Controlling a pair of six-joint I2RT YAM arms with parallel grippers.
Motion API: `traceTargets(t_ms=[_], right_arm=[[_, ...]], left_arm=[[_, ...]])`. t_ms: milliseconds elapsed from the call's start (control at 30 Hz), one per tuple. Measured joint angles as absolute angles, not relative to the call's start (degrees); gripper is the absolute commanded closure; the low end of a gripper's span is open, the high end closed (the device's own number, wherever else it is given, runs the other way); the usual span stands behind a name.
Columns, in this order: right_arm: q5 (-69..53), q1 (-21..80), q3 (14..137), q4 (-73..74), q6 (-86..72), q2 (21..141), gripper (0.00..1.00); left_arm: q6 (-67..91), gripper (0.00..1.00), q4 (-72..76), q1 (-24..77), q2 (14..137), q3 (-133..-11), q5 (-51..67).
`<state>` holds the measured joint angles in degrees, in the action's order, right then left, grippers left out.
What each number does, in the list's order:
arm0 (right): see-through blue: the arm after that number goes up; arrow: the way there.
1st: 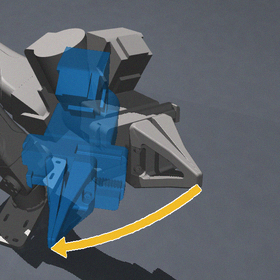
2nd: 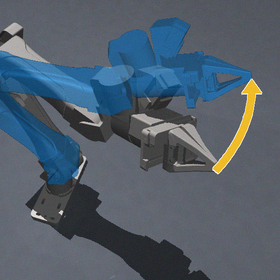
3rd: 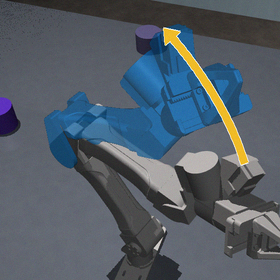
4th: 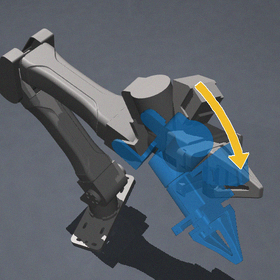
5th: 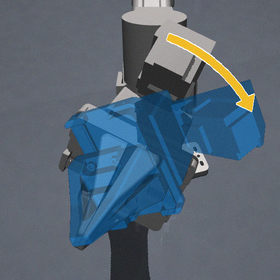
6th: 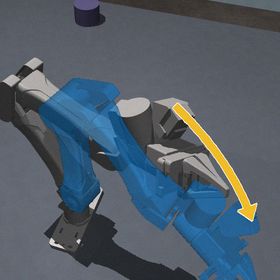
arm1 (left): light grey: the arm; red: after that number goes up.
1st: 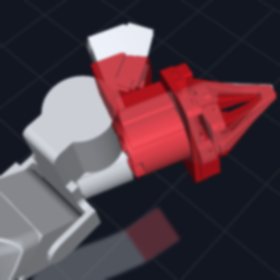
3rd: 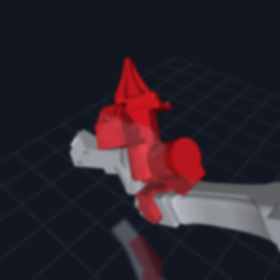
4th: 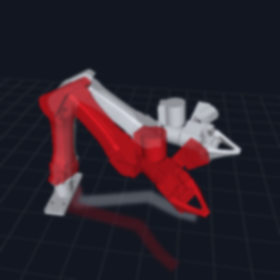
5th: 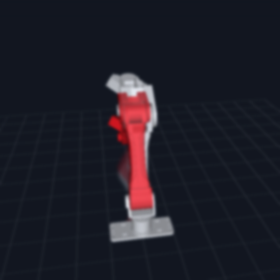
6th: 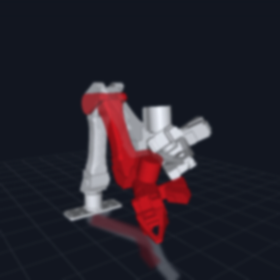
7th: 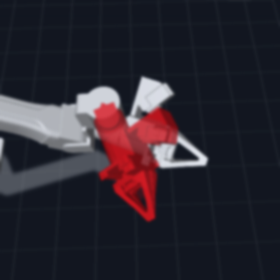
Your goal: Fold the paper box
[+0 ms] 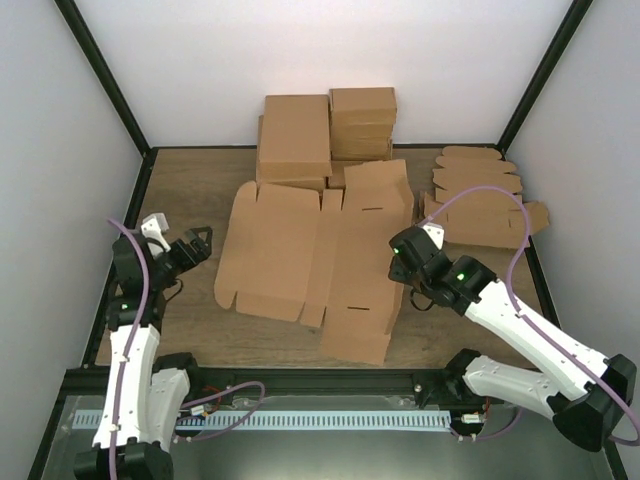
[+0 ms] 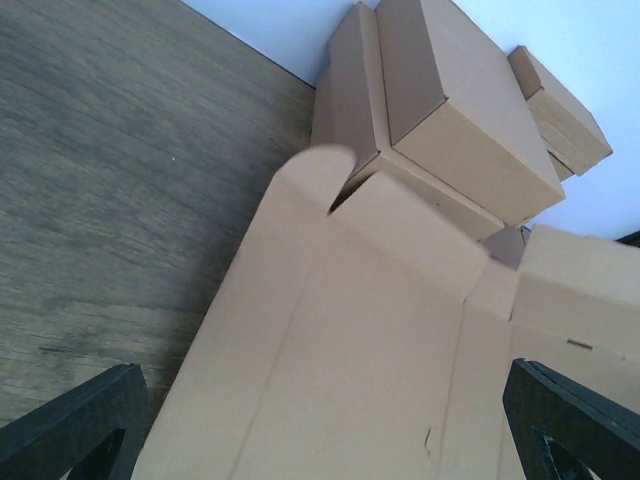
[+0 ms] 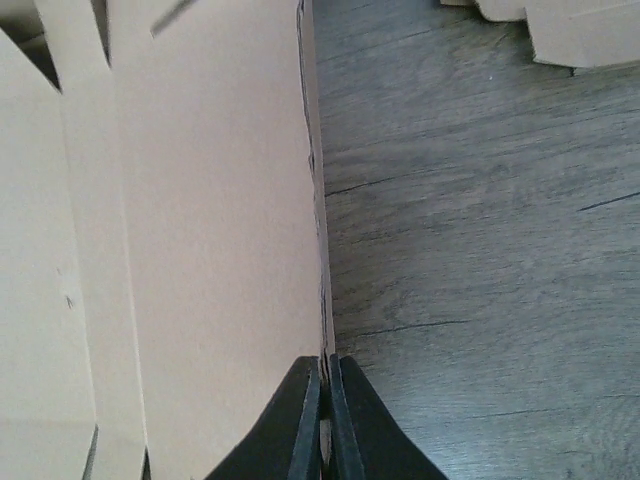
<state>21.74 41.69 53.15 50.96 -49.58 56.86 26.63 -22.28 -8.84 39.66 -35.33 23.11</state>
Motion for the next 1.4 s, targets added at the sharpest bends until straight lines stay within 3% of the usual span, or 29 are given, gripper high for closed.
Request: traceTargets(t_ms=[333,533,767,1033,1400], right_arm=[[22.59,41.69,51.66,49.60,-48.45,56.38,0.94],[22.09,41.69,50.57,48.31,-46.98,57.63,0.91],[20.73,41.69,50.37,46.98,-46.06,60.07,0.91],[19.53,41.69,49.21,45.76,-45.87,60.45,0.91],[19.81,41.41,48.86,45.74,-45.84,61.41,0.91]], left_arm=[[31.20,0.09,-7.79,-8.84,47.62,-24.58,25.61],[31.31,0.10,-3.92,-7.31,56.86,-23.97,26.44],[30.68,0.19,-1.93,-3.01,70.41,-24.93,26.33],[29.10,0.12,-4.78,-2.28,78.74,-29.71,23.49],[30.22,0.05,-11.27,-1.08,68.82,-29.91,10.85]])
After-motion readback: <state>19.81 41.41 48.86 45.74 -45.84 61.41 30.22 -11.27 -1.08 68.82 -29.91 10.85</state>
